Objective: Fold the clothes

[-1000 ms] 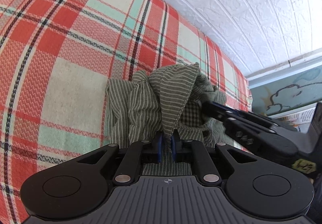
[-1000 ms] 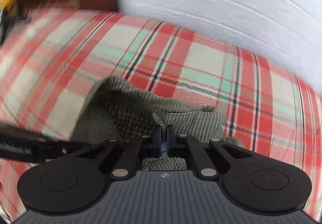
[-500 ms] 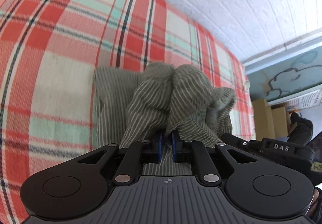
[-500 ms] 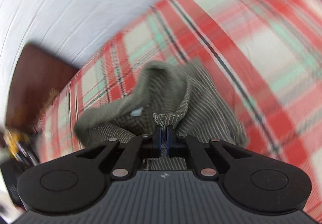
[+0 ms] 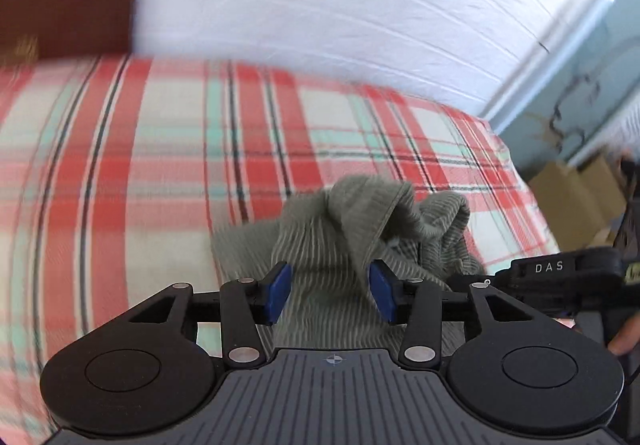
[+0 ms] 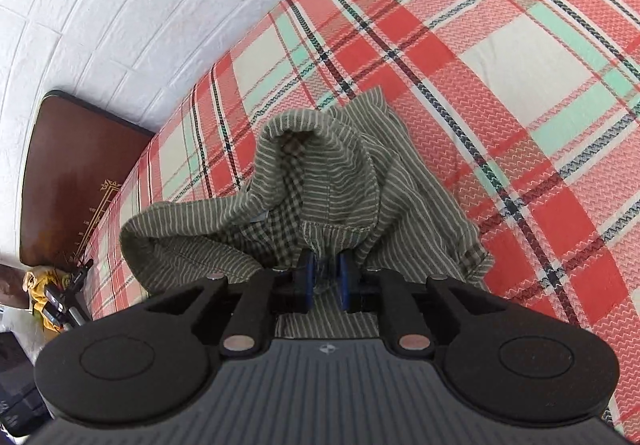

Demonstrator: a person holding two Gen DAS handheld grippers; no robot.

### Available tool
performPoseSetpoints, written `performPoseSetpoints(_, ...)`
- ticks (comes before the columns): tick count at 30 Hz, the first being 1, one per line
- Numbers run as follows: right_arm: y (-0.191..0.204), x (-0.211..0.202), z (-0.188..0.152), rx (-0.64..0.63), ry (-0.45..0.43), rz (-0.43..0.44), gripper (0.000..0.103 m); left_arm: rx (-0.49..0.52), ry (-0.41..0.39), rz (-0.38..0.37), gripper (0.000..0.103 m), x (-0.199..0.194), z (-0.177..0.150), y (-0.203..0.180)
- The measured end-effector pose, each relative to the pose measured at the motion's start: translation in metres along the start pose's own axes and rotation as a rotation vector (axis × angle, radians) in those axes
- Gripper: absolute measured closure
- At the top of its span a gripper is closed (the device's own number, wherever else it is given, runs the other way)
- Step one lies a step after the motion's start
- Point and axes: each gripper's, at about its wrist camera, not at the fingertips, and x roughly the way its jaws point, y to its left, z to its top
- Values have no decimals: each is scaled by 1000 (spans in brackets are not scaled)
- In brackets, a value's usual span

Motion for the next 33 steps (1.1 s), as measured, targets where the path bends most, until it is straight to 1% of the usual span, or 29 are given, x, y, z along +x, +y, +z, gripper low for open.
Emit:
performPoseSetpoints(3,-1,0,-1,-5,5,-2,86,-11,12,-28,44,7,10,-1)
performPoseSetpoints(6,-2,-2,-1,-14,7,-4,84,-4,-3,-75,44,8,16,-12)
performPoseSetpoints(8,-3,-1,-1,-16,9,-5,83,42,9,-32,44,18,18,-20)
performPoseSetpoints(9,-3,-1,-1,-16,10,-5,83,65,15,-10,47,23,19,-24)
performPoseSetpoints(10,-4,-1,-1,-16,11,-5,82,82,35,3,68,30,20,-23)
performPoseSetpoints(11,-4,-1,-1,-16,11,-4,82,87,55,6,85,36,21,-22)
performPoseSetpoints(12,-5,-1,-1,-15,11,-5,82,84,56,2,98,38,21,-20)
performPoseSetpoints(13,-5,-3,0,-19,11,-4,81,81,57,-3,101,39,21,-19)
performPoseSetpoints(14,-4,-5,0,-29,9,0,80,79,58,-7,102,40,21,-17)
performPoseSetpoints(15,-4,-8,1,-40,8,5,77,69,53,-13,103,38,21,-14)
performPoseSetpoints(16,-4,-10,2,-50,6,10,71,60,51,-15,103,36,20,-11)
performPoseSetpoints(18,-1,-21,6,-98,-14,31,69,40,47,-13,103,32,18,-5)
performPoseSetpoints(21,14,-41,19,-275,-52,90,68,15,40,-2,103,26,13,5)
performPoseSetpoints(22,23,-44,26,-359,-40,122,63,14,39,0,103,24,12,7)
performPoseSetpoints(24,48,-44,38,-536,-1,173,58,15,36,0,103,21,11,9)
performPoseSetpoints(27,91,-37,46,-809,63,228,57,22,35,0,103,20,9,5)
performPoseSetpoints(28,104,-32,44,-898,81,233,53,22,35,-2,103,20,9,4)
performPoseSetpoints(30,122,-19,41,-1051,131,233,50,26,36,-3,103,20,9,2)
performPoseSetpoints(33,143,0,37,-1249,219,236,50,38,37,-1,103,19,8,1)
